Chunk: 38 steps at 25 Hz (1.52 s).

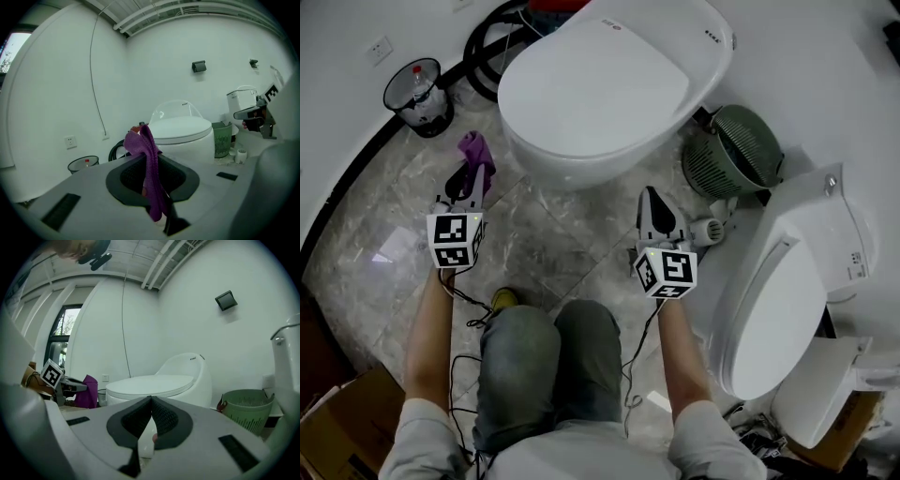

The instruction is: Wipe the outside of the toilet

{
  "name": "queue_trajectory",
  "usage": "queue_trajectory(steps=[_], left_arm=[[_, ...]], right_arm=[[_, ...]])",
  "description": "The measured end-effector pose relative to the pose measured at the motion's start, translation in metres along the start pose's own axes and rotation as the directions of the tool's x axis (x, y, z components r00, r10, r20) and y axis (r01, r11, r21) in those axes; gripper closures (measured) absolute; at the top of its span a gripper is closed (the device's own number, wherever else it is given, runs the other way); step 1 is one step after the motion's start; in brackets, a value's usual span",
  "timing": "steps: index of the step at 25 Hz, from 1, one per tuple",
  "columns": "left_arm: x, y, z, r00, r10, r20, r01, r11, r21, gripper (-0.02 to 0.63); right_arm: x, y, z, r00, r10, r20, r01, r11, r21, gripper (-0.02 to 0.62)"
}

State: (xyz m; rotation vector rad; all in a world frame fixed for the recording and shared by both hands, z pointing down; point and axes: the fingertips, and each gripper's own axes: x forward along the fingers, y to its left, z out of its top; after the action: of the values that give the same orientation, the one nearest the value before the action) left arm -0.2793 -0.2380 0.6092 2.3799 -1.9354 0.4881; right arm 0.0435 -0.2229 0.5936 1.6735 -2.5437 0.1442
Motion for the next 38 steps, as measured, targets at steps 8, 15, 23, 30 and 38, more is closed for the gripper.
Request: queue_trajectory(steps=[8,15,23,30,38], left_arm=[[0.023,-0.024,-0.013,1.0,-0.022,0.0,0.022,0.999,0.028,0.537],[0.039,-0.053,-0.015,0.999,-0.05,0.003,0.05,0.998,0.033,0.537],[0.039,-0.125,-0.005,0.984,-0.173,0.032,0.171,0.984,0.044,0.537],[0.04,-0.188,0.018,0.954,-0.293,0.057,0.281,0.946,0.161,0.537],[0.06,-0.269,0.043,0.891,-0.449,0.065,0.423,0.874,0.238,0.537]], right_arm=[[0.007,-0.007,-0.027,1.0,0.021,0.003,-0.021,1.0,-0.001,0.588],[0.01,-0.021,-0.04,0.999,0.031,0.014,-0.031,0.999,0.019,0.588],[-0.018,-0.041,-0.052,1.0,0.008,0.025,-0.009,0.999,0.045,0.588],[-0.049,-0.059,-0.057,0.999,-0.03,0.022,0.03,0.999,0.04,0.588],[-0.071,-0.08,-0.058,0.997,-0.073,0.018,0.073,0.997,0.013,0.588]])
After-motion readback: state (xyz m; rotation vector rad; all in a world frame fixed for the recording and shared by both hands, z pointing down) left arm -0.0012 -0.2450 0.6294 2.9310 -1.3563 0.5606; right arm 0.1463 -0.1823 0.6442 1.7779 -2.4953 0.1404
